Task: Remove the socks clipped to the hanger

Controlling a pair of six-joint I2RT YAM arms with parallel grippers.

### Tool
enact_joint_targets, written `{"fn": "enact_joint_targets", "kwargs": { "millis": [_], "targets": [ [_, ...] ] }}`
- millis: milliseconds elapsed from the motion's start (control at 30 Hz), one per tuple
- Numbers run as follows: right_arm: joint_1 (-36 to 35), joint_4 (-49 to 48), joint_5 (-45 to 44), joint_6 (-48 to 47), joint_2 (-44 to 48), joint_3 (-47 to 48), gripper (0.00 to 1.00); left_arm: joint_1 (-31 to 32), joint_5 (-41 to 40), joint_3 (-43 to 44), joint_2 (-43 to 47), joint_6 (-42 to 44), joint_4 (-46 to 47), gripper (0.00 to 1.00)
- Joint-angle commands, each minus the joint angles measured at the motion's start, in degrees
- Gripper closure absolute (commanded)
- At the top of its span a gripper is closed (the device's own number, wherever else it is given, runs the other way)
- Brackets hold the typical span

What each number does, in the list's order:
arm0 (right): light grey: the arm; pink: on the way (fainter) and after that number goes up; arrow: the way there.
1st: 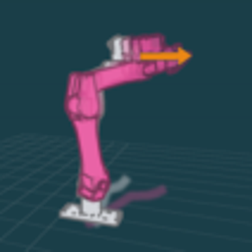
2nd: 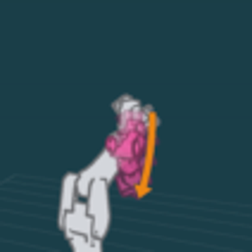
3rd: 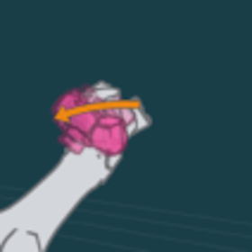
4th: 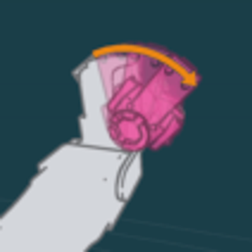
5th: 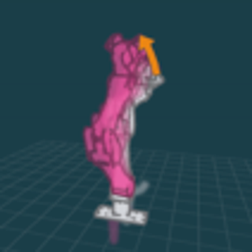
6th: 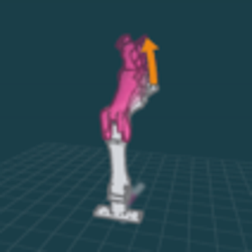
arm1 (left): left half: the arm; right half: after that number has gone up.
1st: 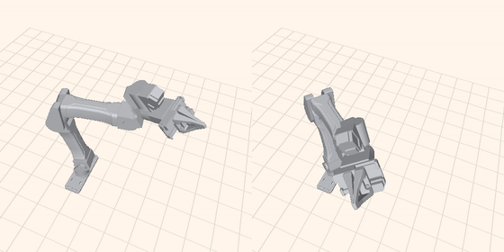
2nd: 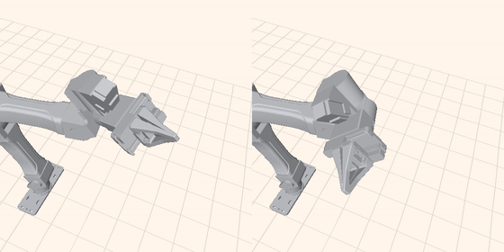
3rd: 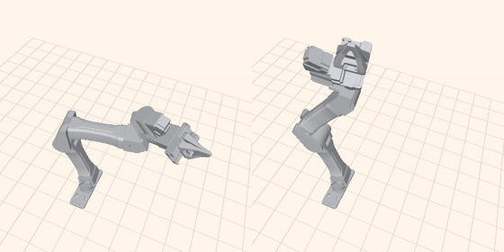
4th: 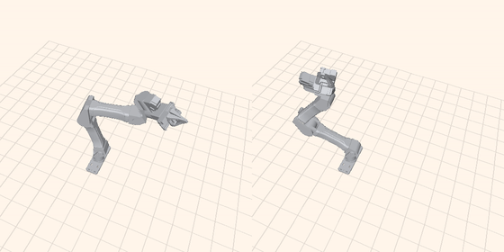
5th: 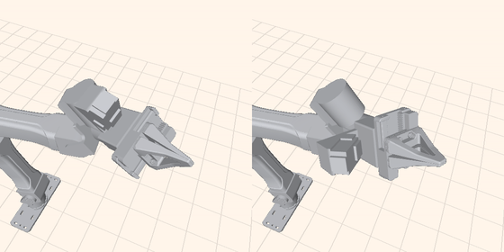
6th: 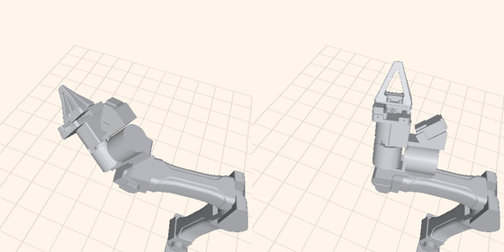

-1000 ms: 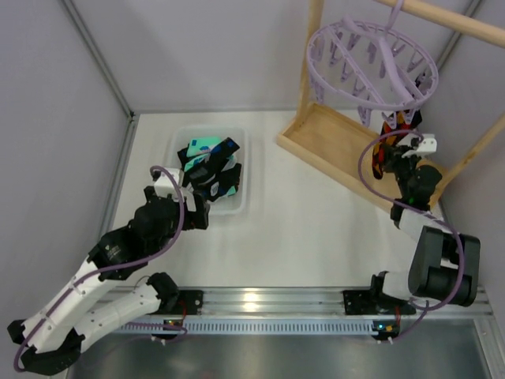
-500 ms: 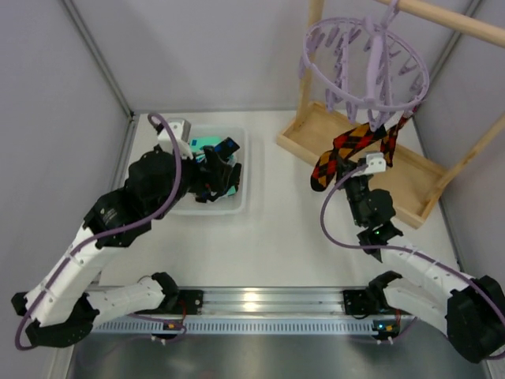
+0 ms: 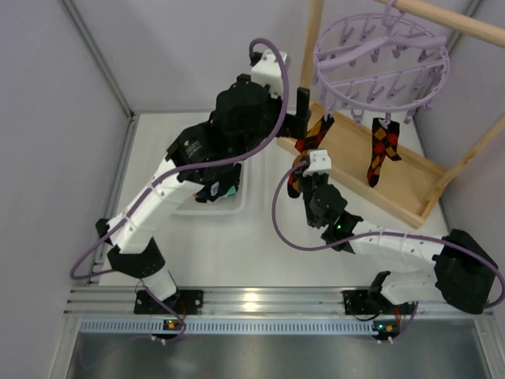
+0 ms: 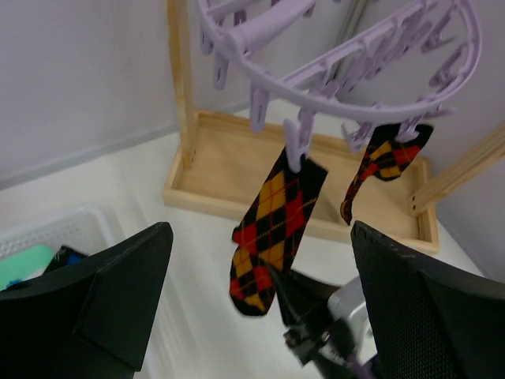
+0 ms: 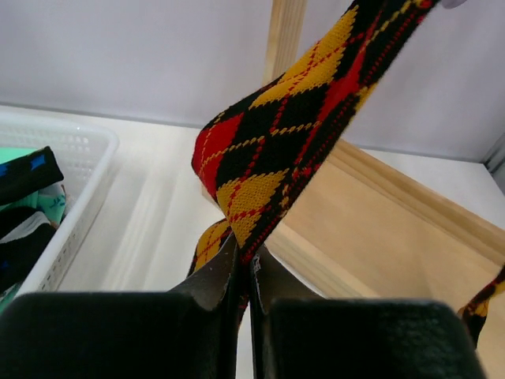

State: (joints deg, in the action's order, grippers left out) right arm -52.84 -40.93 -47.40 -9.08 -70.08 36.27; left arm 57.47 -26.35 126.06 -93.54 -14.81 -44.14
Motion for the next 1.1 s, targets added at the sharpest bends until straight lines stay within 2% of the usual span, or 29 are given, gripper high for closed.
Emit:
{"fn": "enact_joint_targets", "kwargs": {
  "millis": [0, 100, 233, 433, 667, 900, 1067],
  "targets": [
    [-3.7, -2.8, -7.4, -5.0, -3.8, 6.4, 1.00, 0.0, 0.9, 12.8, -7.0, 7.1, 1.8, 0.02],
    [-5.5, -4.8, -10.5, -7.9, -6.3, 8.2, 1.00, 0.0, -1.3, 19.6, -13.8, 10.0, 3.3, 0.02],
    [-6.6, -5.8, -11.2, -9.4, -7.6, 8.8, 1.00, -0.3, -3.4, 19.7, -17.6, 11.8, 8.6, 0.02],
    [-7.5, -6.3, -11.3, -12.7, -10.2, 10.2, 1.00, -1.1, -1.5, 20.5, -22.9, 13.6, 14.6, 0.02],
    [-7.8, -6.5, -11.6, -12.9, -11.4, 10.0, 1.00, -1.9, -1.4, 20.6, -26.7, 13.2, 17.0, 0.02],
    [-8.0, -5.0, -10.6, -15.0, -14.5, 12.7, 1.00, -2.1, -0.5, 20.9, -29.0, 14.0, 17.5, 0.06],
    [-8.2, -3.6, -10.0, -16.4, -16.0, 15.1, 1.00, -2.0, -3.4, 21.0, -29.2, 16.4, 17.9, 0.12]
  ]
}}
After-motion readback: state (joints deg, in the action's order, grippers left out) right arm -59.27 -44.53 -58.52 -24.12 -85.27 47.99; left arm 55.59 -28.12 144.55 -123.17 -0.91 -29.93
